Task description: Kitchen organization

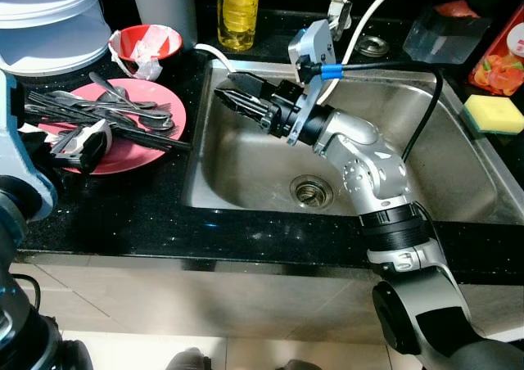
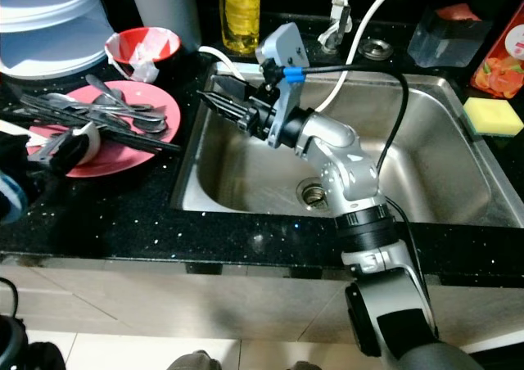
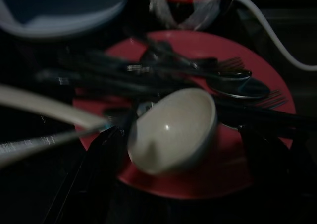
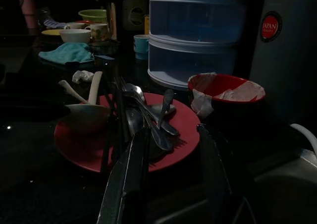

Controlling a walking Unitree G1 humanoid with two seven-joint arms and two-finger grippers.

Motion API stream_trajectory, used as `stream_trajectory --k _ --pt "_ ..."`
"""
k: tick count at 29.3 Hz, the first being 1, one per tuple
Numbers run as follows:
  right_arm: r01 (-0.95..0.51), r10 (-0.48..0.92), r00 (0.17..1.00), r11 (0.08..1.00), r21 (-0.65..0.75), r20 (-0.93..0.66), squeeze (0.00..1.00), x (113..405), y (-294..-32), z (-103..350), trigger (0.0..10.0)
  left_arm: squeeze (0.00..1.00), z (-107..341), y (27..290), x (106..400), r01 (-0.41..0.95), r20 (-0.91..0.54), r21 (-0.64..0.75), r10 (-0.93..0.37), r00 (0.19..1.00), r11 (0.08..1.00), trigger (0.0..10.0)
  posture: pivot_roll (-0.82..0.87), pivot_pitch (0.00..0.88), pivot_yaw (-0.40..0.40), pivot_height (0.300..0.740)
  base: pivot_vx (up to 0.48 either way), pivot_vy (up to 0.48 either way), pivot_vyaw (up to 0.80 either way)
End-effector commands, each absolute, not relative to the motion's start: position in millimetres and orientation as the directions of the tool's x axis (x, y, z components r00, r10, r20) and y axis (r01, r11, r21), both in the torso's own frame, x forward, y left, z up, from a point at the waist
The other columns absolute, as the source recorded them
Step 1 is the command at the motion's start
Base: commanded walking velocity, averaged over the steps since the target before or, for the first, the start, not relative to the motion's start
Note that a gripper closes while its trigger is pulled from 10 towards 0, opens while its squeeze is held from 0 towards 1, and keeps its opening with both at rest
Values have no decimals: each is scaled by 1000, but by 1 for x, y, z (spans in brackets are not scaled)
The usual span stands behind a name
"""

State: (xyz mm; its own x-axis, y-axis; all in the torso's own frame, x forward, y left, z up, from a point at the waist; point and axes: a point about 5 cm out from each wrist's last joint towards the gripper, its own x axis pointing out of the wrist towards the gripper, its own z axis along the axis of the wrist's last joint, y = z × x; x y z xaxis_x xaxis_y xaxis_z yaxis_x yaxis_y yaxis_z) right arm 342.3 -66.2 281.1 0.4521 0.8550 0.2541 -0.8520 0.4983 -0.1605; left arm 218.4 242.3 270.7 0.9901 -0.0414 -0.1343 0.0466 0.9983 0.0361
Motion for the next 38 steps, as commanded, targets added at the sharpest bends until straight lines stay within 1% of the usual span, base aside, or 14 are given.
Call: stream_trajectory --k 1,3,4,7,10,13,15,16,19,22,23,27,33,38 --pt "-846 854 451 502 -182 261 0 342 -67 285 10000 0 273 242 218 63 -124 74 -54 991 995 10000 159 60 -24 740 0 0 0" --pt "-839 847 462 514 -180 264 0 342 -70 285 10000 0 291 255 219 -16 -15 68 17 1000 998 10000 158 62 -24 740 0 0 0" --pt "-839 847 462 514 -180 264 0 342 -70 285 10000 0 291 255 219 -16 -15 68 17 1000 998 10000 158 62 -24 740 0 0 0" --pt "-836 843 468 519 -175 267 0 343 -70 285 10000 0 308 278 235 -176 75 -93 183 980 980 10000 163 61 -36 740 0 0 0" --pt "-842 846 454 510 -177 279 0 344 -65 288 10000 0 294 281 267 -273 -9 -171 276 961 947 10000 158 60 -44 740 0 0 0" --pt "-843 847 450 507 -179 284 0 344 -63 289 10000 0 287 280 281 -303 -43 -215 301 953 928 10000 151 59 -42 740 0 0 0" --pt "-842 846 448 508 -181 288 0 343 -63 290 10000 0 281 281 293 -357 -88 -344 349 933 868 10000 147 60 -41 740 0 0 0" --pt "-842 846 448 508 -181 288 0 343 -63 290 10000 0 281 281 293 -357 -88 -344 349 933 868 10000 147 60 -41 740 0 0 0" --pt "-836 842 457 516 -184 286 0 342 -66 290 10000 0 282 269 303 -350 -108 -477 342 934 806 10000 121 62 -29 740 0 0 0" --pt "-834 840 460 520 -185 286 0 341 -68 290 10000 0 282 264 305 -344 -113 -501 334 936 794 10000 121 62 -29 740 0 0 0" --pt "-827 834 472 531 -187 285 0 341 -71 290 10000 0 283 250 312 -338 -134 -561 320 938 756 10000 106 65 -18 740 0 0 0" --pt "-823 831 477 536 -186 285 0 341 -73 290 10000 0 279 233 321 -335 -178 -637 291 940 694 10000 106 65 -20 740 0 0 0" --pt "-828 836 470 529 -186 284 0 341 -72 290 10000 0 276 227 321 -394 -227 -654 329 916 646 10000 114 67 -29 740 0 0 0" --pt "-834 841 461 520 -184 284 0 341 -69 290 10000 0 271 236 323 -457 -269 -652 379 885 605 10000 119 67 -33 740 0 0 0"
